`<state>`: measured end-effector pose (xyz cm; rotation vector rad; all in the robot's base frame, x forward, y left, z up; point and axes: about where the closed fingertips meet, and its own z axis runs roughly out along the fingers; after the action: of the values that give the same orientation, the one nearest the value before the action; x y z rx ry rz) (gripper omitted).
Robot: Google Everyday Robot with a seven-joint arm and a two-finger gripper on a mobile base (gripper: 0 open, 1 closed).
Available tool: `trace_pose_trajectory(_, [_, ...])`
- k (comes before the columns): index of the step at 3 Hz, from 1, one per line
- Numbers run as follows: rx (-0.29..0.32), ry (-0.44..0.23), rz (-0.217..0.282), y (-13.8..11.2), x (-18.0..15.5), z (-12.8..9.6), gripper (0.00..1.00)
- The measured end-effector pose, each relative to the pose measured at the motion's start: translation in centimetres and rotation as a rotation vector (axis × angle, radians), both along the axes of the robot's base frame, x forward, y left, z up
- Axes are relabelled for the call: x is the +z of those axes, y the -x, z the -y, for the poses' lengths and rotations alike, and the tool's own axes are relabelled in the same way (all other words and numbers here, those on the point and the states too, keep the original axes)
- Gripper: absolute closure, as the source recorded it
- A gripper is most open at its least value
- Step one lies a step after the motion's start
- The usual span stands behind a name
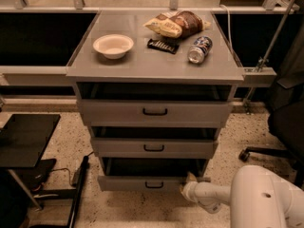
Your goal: Open bottom drawer
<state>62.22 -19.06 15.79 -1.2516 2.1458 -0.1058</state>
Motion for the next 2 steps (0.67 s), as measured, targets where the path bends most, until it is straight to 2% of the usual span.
trace_pose_trajectory(1, [0.0,0.0,0.0,0.0,0.4,0.0,1.0])
trace_pose_trajectory(2, [-0.013,-0.009,-0.004,1.0,0.2,0.3,1.0])
